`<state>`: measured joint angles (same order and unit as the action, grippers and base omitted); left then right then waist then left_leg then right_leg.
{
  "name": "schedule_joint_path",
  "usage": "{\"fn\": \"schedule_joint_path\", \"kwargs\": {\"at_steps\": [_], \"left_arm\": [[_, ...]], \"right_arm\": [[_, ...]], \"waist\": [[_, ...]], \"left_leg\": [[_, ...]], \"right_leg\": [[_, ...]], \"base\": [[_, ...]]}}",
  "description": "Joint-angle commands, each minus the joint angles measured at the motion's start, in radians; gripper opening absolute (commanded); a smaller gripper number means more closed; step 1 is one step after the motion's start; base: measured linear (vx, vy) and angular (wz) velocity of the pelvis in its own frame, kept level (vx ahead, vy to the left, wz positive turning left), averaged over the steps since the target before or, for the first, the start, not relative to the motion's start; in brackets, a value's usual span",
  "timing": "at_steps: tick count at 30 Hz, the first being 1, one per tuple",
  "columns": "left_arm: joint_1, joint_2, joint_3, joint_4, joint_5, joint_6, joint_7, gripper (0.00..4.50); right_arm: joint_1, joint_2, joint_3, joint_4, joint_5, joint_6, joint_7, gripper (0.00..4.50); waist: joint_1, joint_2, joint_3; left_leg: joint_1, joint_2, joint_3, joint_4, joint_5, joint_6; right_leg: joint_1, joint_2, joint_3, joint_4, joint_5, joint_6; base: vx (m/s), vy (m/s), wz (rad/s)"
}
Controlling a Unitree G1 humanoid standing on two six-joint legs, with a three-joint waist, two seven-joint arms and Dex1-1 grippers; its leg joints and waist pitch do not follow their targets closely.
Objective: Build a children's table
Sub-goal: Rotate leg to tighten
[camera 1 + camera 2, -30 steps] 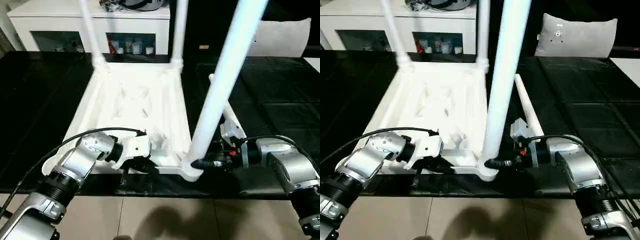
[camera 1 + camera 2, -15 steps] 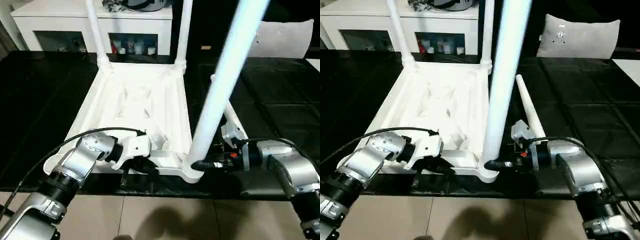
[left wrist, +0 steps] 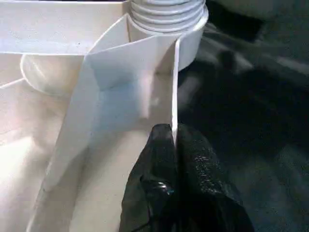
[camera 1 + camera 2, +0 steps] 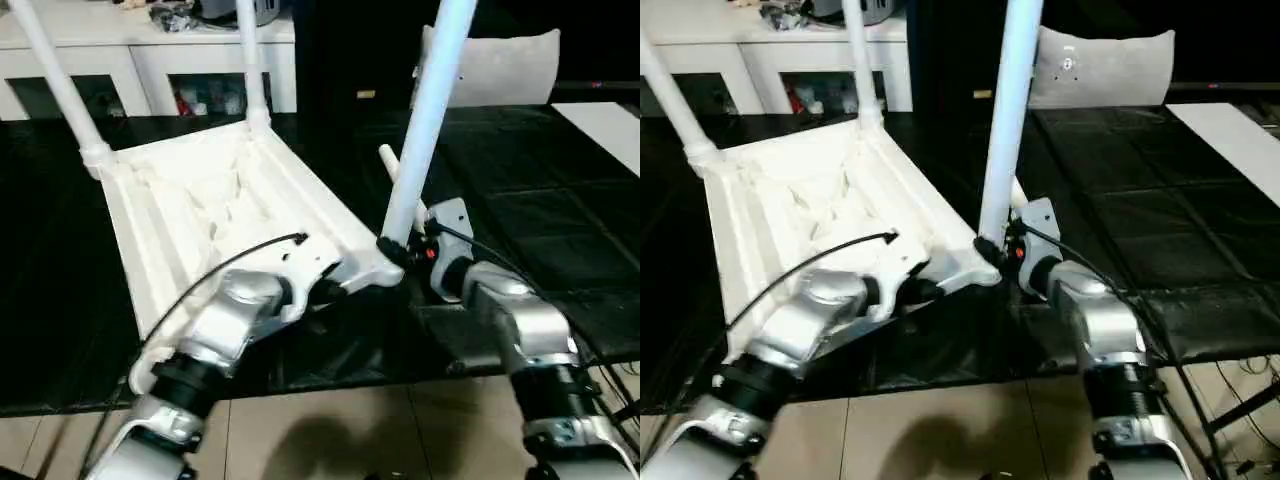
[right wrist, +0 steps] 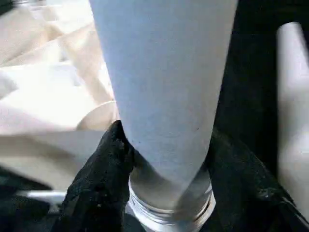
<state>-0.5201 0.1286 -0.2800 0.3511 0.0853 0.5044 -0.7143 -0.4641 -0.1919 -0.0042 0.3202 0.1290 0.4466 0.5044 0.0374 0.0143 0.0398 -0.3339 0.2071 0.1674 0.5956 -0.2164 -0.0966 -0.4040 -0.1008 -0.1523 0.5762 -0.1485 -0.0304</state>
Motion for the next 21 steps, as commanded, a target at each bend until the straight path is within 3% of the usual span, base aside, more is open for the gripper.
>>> {"fn": "schedule_joint_path", "kwargs": {"at_steps": [1,3,7,17,21], "left_arm": [[-0.038,-0.037,0.006,-0.026,0.003,0.002,0.062,0.00],[-0.037,-0.030,-0.009,-0.032,0.013,0.003,0.058,0.00],[-0.027,0.001,-0.026,-0.039,0.020,-0.037,0.024,0.00],[0.000,0.169,-0.117,-0.059,0.006,-0.225,-0.234,0.00],[0.012,0.245,-0.138,-0.054,-0.036,-0.324,-0.404,0.00]], "right_arm": [[0.022,0.038,0.020,0.035,0.014,0.008,0.020,2.30],[0.026,0.038,0.002,0.021,0.031,0.006,0.028,2.65],[0.037,0.003,-0.008,-0.023,0.067,0.011,0.085,2.86],[0.089,-0.224,0.056,-0.097,0.090,-0.088,0.433,3.74],[0.086,-0.302,0.088,-0.100,0.097,-0.125,0.569,3.90]], "waist": [[0.009,-0.013,-0.060],[0.013,-0.009,-0.063],[0.019,-0.005,-0.064],[0.037,-0.008,-0.061],[0.054,-0.009,-0.062]], "left_leg": [[-0.018,0.009,-0.003,-0.065,-0.154,0.069],[-0.019,0.012,-0.004,-0.067,-0.131,0.076],[-0.020,0.016,-0.004,-0.067,-0.109,0.090],[-0.018,0.021,-0.002,-0.068,-0.126,0.104],[-0.013,0.023,0.000,-0.068,-0.124,0.096]], "right_leg": [[0.057,-0.050,0.046,-0.094,-0.457,-0.047],[0.060,-0.051,0.050,-0.087,-0.411,-0.065],[0.064,-0.051,0.056,-0.074,-0.325,-0.105],[0.064,-0.053,0.060,-0.073,-0.333,-0.115],[0.062,-0.056,0.064,-0.070,-0.340,-0.118]], "base": [[0.000,0.000,0.00],[0.000,0.000,0.00],[0.000,0.000,0.00],[0.000,0.000,0.00],[0.000,0.000,0.00]]}}
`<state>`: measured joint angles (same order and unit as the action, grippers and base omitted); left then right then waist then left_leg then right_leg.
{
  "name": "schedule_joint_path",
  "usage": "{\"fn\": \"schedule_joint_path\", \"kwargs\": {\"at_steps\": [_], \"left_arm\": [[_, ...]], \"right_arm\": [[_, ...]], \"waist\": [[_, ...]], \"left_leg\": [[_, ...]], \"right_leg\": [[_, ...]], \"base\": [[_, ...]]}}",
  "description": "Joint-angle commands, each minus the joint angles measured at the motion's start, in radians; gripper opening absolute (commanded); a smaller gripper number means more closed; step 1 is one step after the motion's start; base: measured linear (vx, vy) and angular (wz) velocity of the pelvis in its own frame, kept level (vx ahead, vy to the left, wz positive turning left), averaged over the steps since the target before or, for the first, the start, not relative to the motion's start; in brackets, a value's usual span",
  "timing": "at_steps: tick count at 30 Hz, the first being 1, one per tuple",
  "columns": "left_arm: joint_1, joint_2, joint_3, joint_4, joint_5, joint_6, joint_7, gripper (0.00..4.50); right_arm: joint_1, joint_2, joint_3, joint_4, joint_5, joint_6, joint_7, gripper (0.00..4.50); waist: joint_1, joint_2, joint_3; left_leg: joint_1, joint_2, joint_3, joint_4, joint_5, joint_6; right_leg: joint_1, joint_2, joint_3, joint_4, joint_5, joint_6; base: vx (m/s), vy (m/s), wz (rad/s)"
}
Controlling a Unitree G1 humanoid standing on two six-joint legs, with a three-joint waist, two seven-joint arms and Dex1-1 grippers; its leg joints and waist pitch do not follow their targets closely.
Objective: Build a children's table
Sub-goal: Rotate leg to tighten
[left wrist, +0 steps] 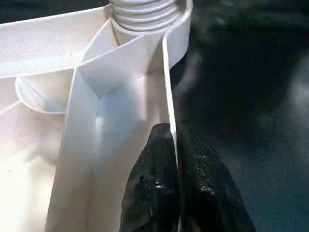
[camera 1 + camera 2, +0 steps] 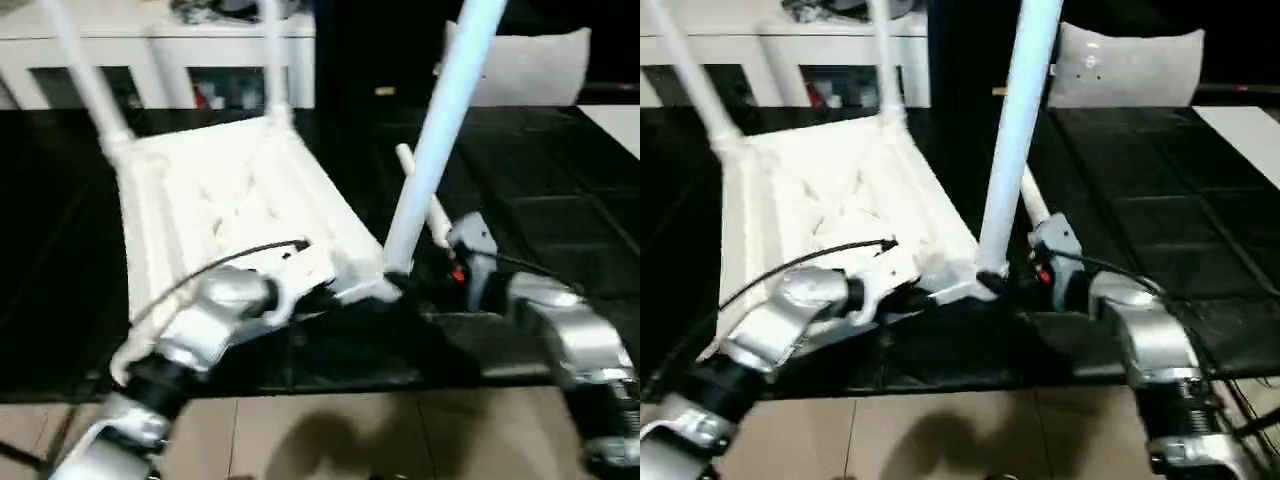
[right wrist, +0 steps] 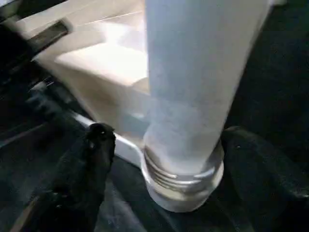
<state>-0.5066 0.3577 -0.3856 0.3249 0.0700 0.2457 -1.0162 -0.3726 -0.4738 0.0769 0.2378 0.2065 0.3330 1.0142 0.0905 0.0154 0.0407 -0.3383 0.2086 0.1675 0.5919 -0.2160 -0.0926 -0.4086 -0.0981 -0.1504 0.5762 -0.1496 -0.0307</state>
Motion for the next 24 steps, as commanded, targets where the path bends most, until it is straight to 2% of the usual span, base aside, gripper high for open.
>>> {"fn": "schedule_joint_path", "kwargs": {"at_steps": [1,3,4,6,7,8,9,12,15,18,19,24], "left_arm": [[0.003,0.030,-0.036,-0.031,-0.031,-0.082,-0.138,0.00],[0.005,0.039,-0.038,-0.033,-0.038,-0.091,-0.159,0.00],[0.004,0.067,-0.055,-0.036,-0.038,-0.105,-0.198,0.00],[0.003,0.080,-0.063,-0.037,-0.036,-0.111,-0.215,0.00],[0.002,0.093,-0.070,-0.040,-0.037,-0.112,-0.237,0.00],[0.002,0.105,-0.078,-0.045,-0.038,-0.118,-0.261,0.00],[0.001,0.114,-0.082,-0.045,-0.041,-0.127,-0.280,0.00],[-0.002,0.125,-0.088,-0.041,-0.044,-0.146,-0.307,0.00],[-0.006,0.127,-0.086,-0.039,-0.045,-0.151,-0.318,0.00],[-0.008,0.125,-0.087,-0.038,-0.048,-0.152,-0.319,0.00],[-0.008,0.124,-0.089,-0.037,-0.049,-0.153,-0.319,0.00],[-0.006,0.117,-0.082,-0.034,-0.056,-0.151,-0.316,0.00]], "right_arm": [[-0.007,-0.030,0.010,-0.016,0.029,-0.009,0.090,3.90],[-0.008,-0.035,0.013,-0.016,0.034,-0.008,0.109,3.54],[-0.011,-0.046,0.018,-0.008,0.049,-0.017,0.152,3.54],[-0.013,-0.049,0.021,-0.003,0.058,-0.014,0.173,3.48],[-0.014,-0.054,0.027,-0.001,0.067,-0.013,0.202,3.27],[-0.012,-0.058,0.036,-0.006,0.079,0.001,0.229,3.27],[-0.012,-0.063,0.043,-0.008,0.087,0.007,0.249,3.17],[-0.008,-0.069,0.062,-0.019,0.101,0.029,0.287,3.01],[0.002,-0.071,0.085,-0.036,0.104,0.051,0.319,2.73],[0.005,-0.073,0.090,-0.038,0.109,0.056,0.325,2.57],[0.004,-0.074,0.090,-0.038,0.114,0.060,0.328,2.30],[0.009,-0.079,0.092,-0.045,0.126,0.078,0.342,2.13]], "waist": [[0.005,-0.009,-0.063],[0.011,-0.008,-0.064],[0.014,-0.014,-0.064],[0.023,-0.009,-0.064],[0.025,-0.010,-0.064],[0.026,-0.018,-0.064],[0.030,-0.014,-0.063],[0.031,-0.018,-0.062],[0.034,-0.017,-0.062],[0.037,-0.019,-0.064],[0.040,-0.018,-0.064],[0.044,-0.018,-0.065]], "left_leg": [[-0.008,0.024,0.000,-0.064,-0.117,0.094],[-0.007,0.027,0.000,-0.064,-0.106,0.094],[-0.007,0.029,0.001,-0.064,-0.104,0.094],[-0.004,0.030,0.002,-0.064,-0.105,0.090],[-0.006,0.030,0.001,-0.065,-0.105,0.086],[-0.006,0.030,0.002,-0.065,-0.107,0.086],[-0.008,0.029,0.002,-0.065,-0.108,0.088],[-0.008,0.029,0.002,-0.066,-0.115,0.082],[-0.006,0.029,0.003,-0.065,-0.112,0.074],[-0.007,0.029,0.003,-0.065,-0.102,0.070],[-0.007,0.028,0.003,-0.065,-0.101,0.068],[-0.006,0.028,0.003,-0.065,-0.094,0.065]], "right_leg": [[0.065,-0.058,0.064,-0.066,-0.315,-0.129],[0.064,-0.057,0.064,-0.059,-0.281,-0.149],[0.064,-0.057,0.065,-0.057,-0.270,-0.155],[0.062,-0.059,0.066,-0.055,-0.270,-0.160],[0.065,-0.059,0.066,-0.054,-0.270,-0.161],[0.066,-0.060,0.066,-0.055,-0.275,-0.159],[0.067,-0.061,0.066,-0.054,-0.285,-0.156],[0.066,-0.061,0.066,-0.058,-0.316,-0.144],[0.065,-0.061,0.066,-0.060,-0.334,-0.132],[0.065,-0.060,0.067,-0.058,-0.320,-0.130],[0.066,-0.061,0.067,-0.058,-0.324,-0.127],[0.066,-0.060,0.067,-0.057,-0.315,-0.125]], "base": [[0.000,0.000,0.00],[0.000,0.000,0.00],[0.000,0.000,0.00],[0.000,0.000,0.00],[0.000,0.000,0.00],[0.000,0.000,0.00],[0.000,0.000,0.00],[0.000,0.000,0.00],[0.000,0.000,0.00],[0.000,0.000,0.00],[0.000,0.000,0.00],[0.000,0.000,0.00]]}}
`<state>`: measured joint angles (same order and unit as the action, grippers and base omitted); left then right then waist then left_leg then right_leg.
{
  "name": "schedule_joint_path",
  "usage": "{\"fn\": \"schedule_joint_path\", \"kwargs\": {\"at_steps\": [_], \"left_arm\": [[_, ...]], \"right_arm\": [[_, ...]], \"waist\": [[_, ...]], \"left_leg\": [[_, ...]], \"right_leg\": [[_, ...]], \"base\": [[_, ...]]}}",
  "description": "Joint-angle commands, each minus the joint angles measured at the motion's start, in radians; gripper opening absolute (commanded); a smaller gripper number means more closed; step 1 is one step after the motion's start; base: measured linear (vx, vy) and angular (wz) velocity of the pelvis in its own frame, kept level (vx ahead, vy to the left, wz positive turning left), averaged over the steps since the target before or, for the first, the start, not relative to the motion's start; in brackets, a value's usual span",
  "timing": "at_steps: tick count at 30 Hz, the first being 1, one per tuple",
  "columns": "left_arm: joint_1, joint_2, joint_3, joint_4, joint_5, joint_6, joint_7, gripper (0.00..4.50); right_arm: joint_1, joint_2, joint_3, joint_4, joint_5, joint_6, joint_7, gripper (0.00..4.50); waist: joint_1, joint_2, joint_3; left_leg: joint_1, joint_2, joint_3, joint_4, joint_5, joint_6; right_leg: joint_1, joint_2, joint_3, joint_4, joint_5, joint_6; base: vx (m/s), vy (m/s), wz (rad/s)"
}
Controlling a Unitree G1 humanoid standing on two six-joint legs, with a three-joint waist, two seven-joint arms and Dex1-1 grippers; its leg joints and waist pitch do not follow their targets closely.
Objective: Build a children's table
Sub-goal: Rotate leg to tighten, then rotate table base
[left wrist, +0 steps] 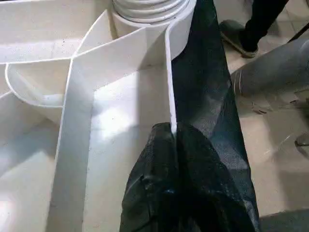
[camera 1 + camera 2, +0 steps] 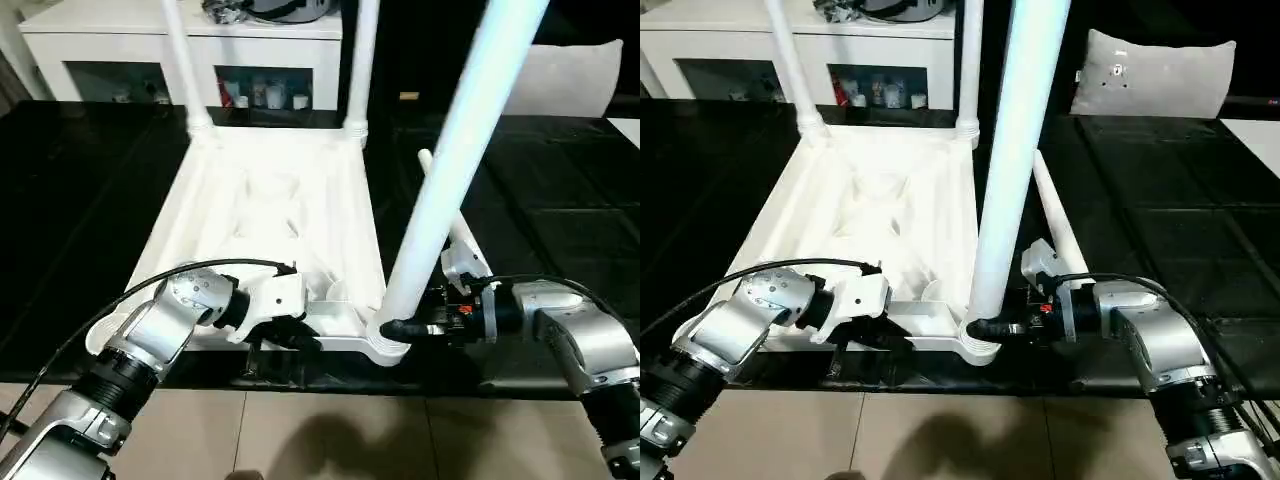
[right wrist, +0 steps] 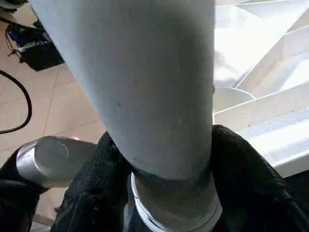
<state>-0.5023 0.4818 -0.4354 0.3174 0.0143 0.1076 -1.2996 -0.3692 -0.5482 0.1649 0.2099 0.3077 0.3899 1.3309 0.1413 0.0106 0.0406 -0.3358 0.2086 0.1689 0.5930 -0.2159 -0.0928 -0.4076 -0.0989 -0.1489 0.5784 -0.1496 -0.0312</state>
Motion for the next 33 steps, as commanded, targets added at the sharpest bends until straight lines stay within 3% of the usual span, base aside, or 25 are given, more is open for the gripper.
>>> {"fn": "schedule_joint_path", "kwargs": {"at_steps": [1,5,8,11,13,17,20,22,28,32,33], "left_arm": [[-0.008,-0.015,-0.023,-0.027,-0.009,-0.002,-0.026,0.00],[0.002,-0.033,-0.003,-0.046,-0.030,0.041,-0.002,0.00],[0.017,-0.077,0.028,-0.080,-0.031,0.166,0.104,0.00],[0.018,-0.127,0.058,-0.090,-0.025,0.246,0.203,0.00],[0.011,-0.171,0.077,-0.092,-0.012,0.309,0.283,0.00],[-0.035,-0.290,0.142,-0.037,0.007,0.397,0.491,0.00],[-0.069,-0.371,0.204,0.007,0.010,0.417,0.632,0.00],[-0.084,-0.391,0.205,0.030,0.020,0.389,0.663,0.00],[-0.083,-0.391,0.205,0.018,0.003,0.388,0.647,0.00],[-0.084,-0.377,0.196,0.032,0.012,0.360,0.643,0.00],[-0.085,-0.371,0.193,0.037,0.013,0.350,0.642,0.00]], "right_arm": [[0.012,-0.001,-0.001,-0.027,0.036,0.032,0.022,2.11],[0.022,0.024,-0.018,-0.042,0.040,0.042,-0.034,2.09],[0.003,0.128,-0.057,-0.018,-0.023,0.089,-0.301,2.08],[-0.016,0.194,-0.081,0.013,-0.060,0.130,-0.457,2.05],[-0.028,0.240,-0.099,0.027,-0.081,0.162,-0.562,2.04],[-0.060,0.333,-0.137,0.072,-0.125,0.188,-0.765,2.01],[-0.076,0.379,-0.155,0.095,-0.161,0.172,-0.877,2.01],[-0.076,0.393,-0.167,0.111,-0.140,0.128,-0.869,2.68],[-0.055,0.399,-0.185,0.061,-0.123,0.132,-0.861,3.16],[-0.039,0.374,-0.163,0.038,-0.141,0.094,-0.838,3.55],[-0.030,0.348,-0.149,0.029,-0.150,0.102,-0.821,3.61]], "waist": [[-0.007,-0.013,-0.065],[-0.006,-0.012,-0.065],[-0.013,-0.010,-0.061],[-0.042,-0.010,-0.056],[-0.064,-0.011,-0.057],[-0.083,-0.012,-0.058],[-0.081,-0.015,-0.060],[-0.078,-0.014,-0.065],[-0.072,-0.011,-0.071],[-0.071,-0.010,-0.069],[-0.072,-0.011,-0.066]], "left_leg": [[-0.009,0.028,0.002,-0.066,-0.096,0.066],[-0.008,0.028,0.001,-0.066,-0.099,0.061],[-0.006,0.023,0.001,-0.069,-0.122,0.047],[-0.009,0.016,-0.004,-0.071,-0.152,0.010],[-0.013,0.010,-0.004,-0.068,-0.166,0.015],[-0.010,0.005,-0.003,-0.062,-0.163,0.029],[-0.011,0.002,-0.002,-0.060,-0.141,0.039],[-0.012,0.005,-0.002,-0.061,-0.125,0.057],[-0.020,0.013,-0.002,-0.061,-0.035,0.089],[-0.021,0.012,-0.001,-0.061,-0.052,0.090],[-0.020,0.010,0.000,-0.062,-0.071,0.087]], "right_leg": [[0.064,-0.059,0.065,-0.060,-0.317,-0.124],[0.064,-0.059,0.065,-0.060,-0.324,-0.123],[0.062,-0.059,0.062,-0.069,-0.380,-0.103],[0.065,-0.057,0.052,-0.085,-0.478,-0.061],[0.065,-0.055,0.048,-0.094,-0.502,-0.039],[0.059,-0.051,0.044,-0.101,-0.507,-0.036],[0.059,-0.049,0.042,-0.102,-0.491,-0.031],[0.061,-0.049,0.047,-0.095,-0.441,-0.037],[0.070,-0.050,0.059,-0.062,-0.240,-0.119],[0.072,-0.051,0.058,-0.065,-0.253,-0.125],[0.070,-0.049,0.057,-0.071,-0.290,-0.113]], "base": [[0.000,0.000,0.00],[0.000,0.000,0.00],[0.000,0.000,0.00],[0.000,0.000,0.00],[0.000,0.000,0.00],[0.000,0.000,0.00],[0.000,0.000,0.00],[0.000,0.000,0.00],[0.000,0.000,0.00],[0.000,0.000,0.00],[0.000,0.000,0.00]]}}
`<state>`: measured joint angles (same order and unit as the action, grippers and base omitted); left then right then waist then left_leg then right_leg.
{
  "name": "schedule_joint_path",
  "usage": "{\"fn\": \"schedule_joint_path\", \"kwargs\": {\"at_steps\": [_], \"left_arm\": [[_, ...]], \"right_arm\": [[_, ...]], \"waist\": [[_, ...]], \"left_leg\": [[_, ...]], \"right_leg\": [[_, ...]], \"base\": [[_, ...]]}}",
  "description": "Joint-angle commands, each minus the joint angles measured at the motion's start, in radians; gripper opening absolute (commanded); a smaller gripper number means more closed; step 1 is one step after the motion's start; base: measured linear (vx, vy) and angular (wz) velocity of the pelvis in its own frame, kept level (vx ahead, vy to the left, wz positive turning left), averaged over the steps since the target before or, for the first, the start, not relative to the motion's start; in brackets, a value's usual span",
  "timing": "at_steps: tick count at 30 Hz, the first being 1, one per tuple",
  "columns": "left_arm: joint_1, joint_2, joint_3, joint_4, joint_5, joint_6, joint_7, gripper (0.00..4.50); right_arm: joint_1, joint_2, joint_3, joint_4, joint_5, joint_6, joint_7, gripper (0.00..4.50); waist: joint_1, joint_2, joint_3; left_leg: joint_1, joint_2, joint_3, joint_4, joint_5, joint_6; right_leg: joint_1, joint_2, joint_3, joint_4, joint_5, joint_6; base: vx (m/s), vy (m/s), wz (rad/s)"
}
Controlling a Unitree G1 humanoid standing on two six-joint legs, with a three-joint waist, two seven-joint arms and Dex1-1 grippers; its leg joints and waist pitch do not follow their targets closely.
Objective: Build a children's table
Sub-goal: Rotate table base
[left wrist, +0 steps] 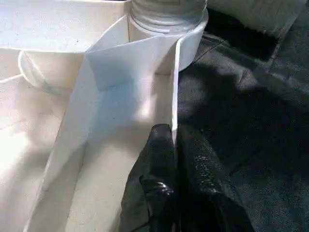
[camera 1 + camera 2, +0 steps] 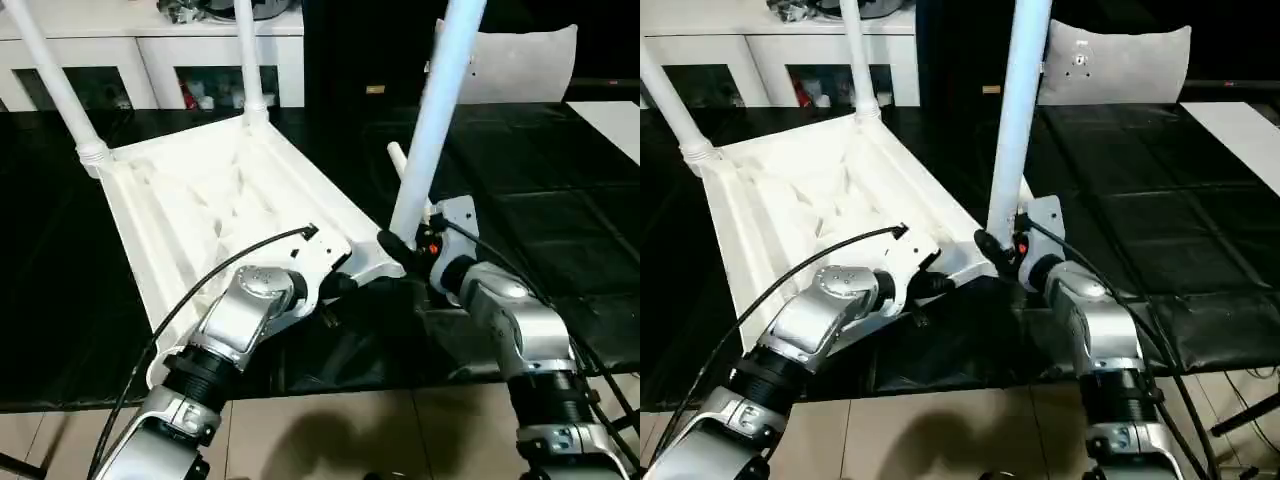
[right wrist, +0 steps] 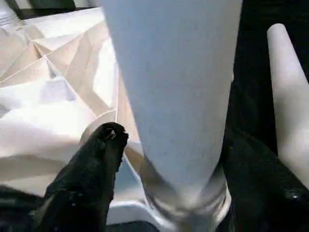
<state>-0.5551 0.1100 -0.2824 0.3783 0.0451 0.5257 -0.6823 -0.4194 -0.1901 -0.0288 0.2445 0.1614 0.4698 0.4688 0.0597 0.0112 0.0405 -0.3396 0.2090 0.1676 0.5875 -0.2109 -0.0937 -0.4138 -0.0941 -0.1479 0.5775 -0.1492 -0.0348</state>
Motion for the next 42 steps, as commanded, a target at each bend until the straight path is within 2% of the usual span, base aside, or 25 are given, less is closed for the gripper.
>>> {"fn": "schedule_joint_path", "kwargs": {"at_steps": [1,3,4,6,7,11,12,13,14,15,16,18,19,23,24,25,26,27,28,30,32,36,40,41,42], "left_arm": [[-0.031,0.005,0.041,-0.022,-0.017,-0.073,0.027,0.00],[-0.030,0.006,0.043,-0.023,-0.017,-0.070,0.032,0.00],[-0.030,0.008,0.043,-0.024,-0.018,-0.065,0.029,0.43],[-0.025,0.010,0.045,-0.034,-0.026,-0.060,0.021,0.53],[-0.025,0.010,0.045,-0.034,-0.026,-0.060,0.021,0.56],[-0.029,-0.007,0.103,-0.046,-0.061,-0.098,0.059,0.94],[-0.037,0.003,0.121,-0.053,-0.066,-0.081,0.069,0.94],[-0.038,0.010,0.126,-0.058,-0.066,-0.068,0.071,0.94],[-0.038,0.010,0.126,-0.058,-0.066,-0.068,0.071,0.94],[-0.043,0.041,0.143,-0.070,-0.059,-0.062,0.084,0.94],[-0.046,0.053,0.153,-0.072,-0.057,-0.064,0.094,0.94],[-0.051,0.120,0.177,-0.085,-0.030,-0.053,0.112,0.94],[-0.051,0.120,0.177,-0.085,-0.030,-0.053,0.112,0.77],[-0.026,0.290,0.178,-0.109,0.077,-0.016,0.127,0.55],[-0.026,0.290,0.178,-0.109,0.077,-0.016,0.127,0.45],[-0.017,0.351,0.180,-0.114,0.112,-0.002,0.136,0.31],[-0.016,0.358,0.180,-0.115,0.116,-0.001,0.137,0.21],[-0.007,0.410,0.177,-0.117,0.142,0.005,0.147,0.16],[-0.002,0.448,0.179,-0.111,0.158,0.010,0.156,0.11],[0.003,0.477,0.179,-0.102,0.170,0.012,0.159,0.05],[0.022,0.513,0.182,-0.099,0.177,0.020,0.144,0.05],[0.056,0.528,0.178,-0.120,0.160,0.033,0.096,0.05],[0.087,0.558,0.136,-0.136,0.163,0.058,0.046,0.05],[0.088,0.562,0.132,-0.137,0.165,0.059,0.044,0.05],[0.093,0.572,0.123,-0.139,0.172,0.065,0.042,0.05]], "right_arm": [[0.036,-0.050,0.067,-0.023,-0.019,0.039,0.070,3.61],[0.050,-0.079,0.083,-0.039,-0.030,0.051,0.094,3.79],[0.060,-0.094,0.074,-0.063,-0.011,0.071,0.117,4.02],[0.081,-0.123,0.046,-0.124,0.044,0.122,0.166,4.03],[0.081,-0.123,0.046,-0.124,0.044,0.122,0.166,4.27],[0.107,-0.181,0.073,-0.198,0.036,0.125,0.188,4.50],[0.107,-0.185,0.098,-0.208,0.024,0.121,0.194,4.50],[0.109,-0.182,0.106,-0.214,0.020,0.118,0.196,4.50],[0.109,-0.182,0.106,-0.214,0.020,0.118,0.196,4.50],[0.108,-0.167,0.124,-0.224,0.015,0.144,0.193,4.50],[0.108,-0.163,0.131,-0.229,0.019,0.160,0.194,4.50],[0.101,-0.130,0.145,-0.210,0.020,0.153,0.175,4.50],[0.101,-0.130,0.145,-0.210,0.020,0.153,0.175,4.50],[0.082,-0.090,0.175,-0.167,0.013,0.156,0.144,4.50],[0.082,-0.090,0.175,-0.167,0.013,0.156,0.144,4.50],[0.076,-0.078,0.184,-0.154,0.006,0.152,0.139,4.50],[0.075,-0.077,0.184,-0.152,0.005,0.152,0.138,4.50],[0.068,-0.065,0.190,-0.135,-0.003,0.146,0.130,4.50],[0.064,-0.055,0.195,-0.119,-0.013,0.139,0.120,4.50],[0.060,-0.049,0.201,-0.106,-0.018,0.135,0.112,4.50],[0.055,-0.042,0.212,-0.088,-0.025,0.135,0.099,4.50],[0.044,-0.039,0.218,-0.066,-0.029,0.146,0.093,4.50],[0.031,-0.045,0.241,-0.033,-0.060,0.149,0.096,4.50],[0.029,-0.046,0.242,-0.031,-0.063,0.148,0.095,4.50],[0.027,-0.048,0.242,-0.034,-0.060,0.151,0.098,4.50]], "waist": [[0.010,-0.013,-0.065],[0.011,-0.015,-0.063],[0.010,-0.014,-0.064],[0.009,-0.013,-0.065],[0.014,-0.014,-0.069],[0.021,0.002,-0.068],[0.021,-0.004,-0.068],[0.024,0.001,-0.068],[0.023,-0.001,-0.068],[0.025,-0.006,-0.068],[0.026,-0.003,-0.067],[0.026,-0.010,-0.068],[0.025,-0.003,-0.068],[0.029,0.001,-0.067],[0.030,0.003,-0.068],[0.029,0.003,-0.067],[0.030,0.005,-0.068],[0.028,-0.002,-0.066],[0.026,0.000,-0.064],[0.024,0.005,-0.062],[0.025,0.003,-0.056],[0.022,0.001,-0.050],[0.019,0.004,-0.052],[0.015,0.003,-0.051],[0.015,-0.001,-0.051]], "left_leg": [[-0.015,0.009,0.002,-0.057,-0.089,0.086],[-0.017,0.008,0.002,-0.056,-0.096,0.087],[-0.018,0.007,0.002,-0.056,-0.099,0.089],[-0.019,0.006,0.001,-0.055,-0.098,0.094],[-0.018,0.010,0.000,-0.052,-0.083,0.101],[-0.021,0.014,-0.002,-0.049,-0.054,0.106],[-0.020,0.014,-0.001,-0.050,-0.061,0.102],[-0.019,0.012,0.000,-0.050,-0.067,0.101],[-0.019,0.012,0.000,-0.050,-0.070,0.100],[-0.018,0.013,-0.001,-0.051,-0.076,0.096],[-0.019,0.012,-0.002,-0.052,-0.079,0.092],[-0.020,0.012,-0.002,-0.052,-0.080,0.089],[-0.019,0.014,-0.005,-0.054,-0.079,0.083],[-0.011,0.019,-0.004,-0.056,-0.070,0.062],[-0.011,0.020,-0.006,-0.057,-0.067,0.058],[-0.011,0.019,-0.004,-0.057,-0.064,0.054],[-0.009,0.021,-0.006,-0.058,-0.069,0.050],[-0.011,0.019,-0.004,-0.058,-0.076,0.048],[-0.015,0.016,-0.005,-0.060,-0.084,0.042],[-0.007,0.018,-0.004,-0.061,-0.106,0.033],[-0.005,0.016,-0.004,-0.064,-0.142,0.024],[0.009,0.012,-0.007,-0.067,-0.227,0.010],[0.006,0.016,-0.013,-0.071,-0.234,0.002],[0.002,0.015,-0.014,-0.073,-0.234,0.003],[0.005,0.014,-0.013,-0.072,-0.239,0.002]], "right_leg": [[0.078,-0.053,0.055,-0.074,-0.316,-0.099],[0.079,-0.052,0.055,-0.077,-0.341,-0.079],[0.079,-0.053,0.054,-0.080,-0.352,-0.073],[0.079,-0.051,0.052,-0.081,-0.352,-0.071],[0.077,-0.053,0.055,-0.076,-0.322,-0.078],[0.075,-0.051,0.054,-0.068,-0.251,-0.112],[0.076,-0.050,0.053,-0.068,-0.253,-0.113],[0.075,-0.051,0.053,-0.068,-0.263,-0.110],[0.074,-0.049,0.052,-0.069,-0.268,-0.107],[0.074,-0.051,0.052,-0.070,-0.280,-0.105],[0.075,-0.052,0.052,-0.069,-0.289,-0.106],[0.074,-0.052,0.053,-0.068,-0.294,-0.098],[0.073,-0.052,0.053,-0.065,-0.295,-0.094],[0.066,-0.051,0.057,-0.058,-0.267,-0.099],[0.067,-0.052,0.058,-0.054,-0.256,-0.102],[0.067,-0.052,0.059,-0.054,-0.242,-0.106],[0.066,-0.053,0.059,-0.050,-0.240,-0.111],[0.067,-0.052,0.059,-0.052,-0.244,-0.110],[0.070,-0.054,0.060,-0.052,-0.260,-0.107],[0.064,-0.055,0.060,-0.058,-0.292,-0.101],[0.062,-0.056,0.059,-0.068,-0.358,-0.087],[0.057,-0.061,0.053,-0.092,-0.502,-0.034],[0.058,-0.059,0.053,-0.085,-0.466,-0.042],[0.061,-0.057,0.054,-0.085,-0.460,-0.043],[0.059,-0.057,0.054,-0.086,-0.457,-0.044]], "base": [[0.000,0.000,0.00],[0.000,0.000,0.00],[0.000,0.000,0.00],[0.000,0.000,0.00],[0.000,0.000,0.00],[0.000,0.000,0.00],[0.000,0.000,0.00],[0.000,0.000,0.00],[0.000,0.000,0.00],[0.000,0.000,0.00],[0.000,0.000,0.00],[0.000,0.000,0.00],[0.000,0.000,0.00],[0.000,0.000,0.00],[0.000,0.000,0.00],[0.000,0.000,0.00],[0.000,0.000,0.00],[0.000,0.000,0.00],[0.000,0.000,0.00],[0.000,0.000,0.00],[0.000,0.000,0.00],[0.000,0.000,0.00],[0.000,0.000,0.00],[0.000,0.000,0.00],[0.000,0.000,0.00]]}}
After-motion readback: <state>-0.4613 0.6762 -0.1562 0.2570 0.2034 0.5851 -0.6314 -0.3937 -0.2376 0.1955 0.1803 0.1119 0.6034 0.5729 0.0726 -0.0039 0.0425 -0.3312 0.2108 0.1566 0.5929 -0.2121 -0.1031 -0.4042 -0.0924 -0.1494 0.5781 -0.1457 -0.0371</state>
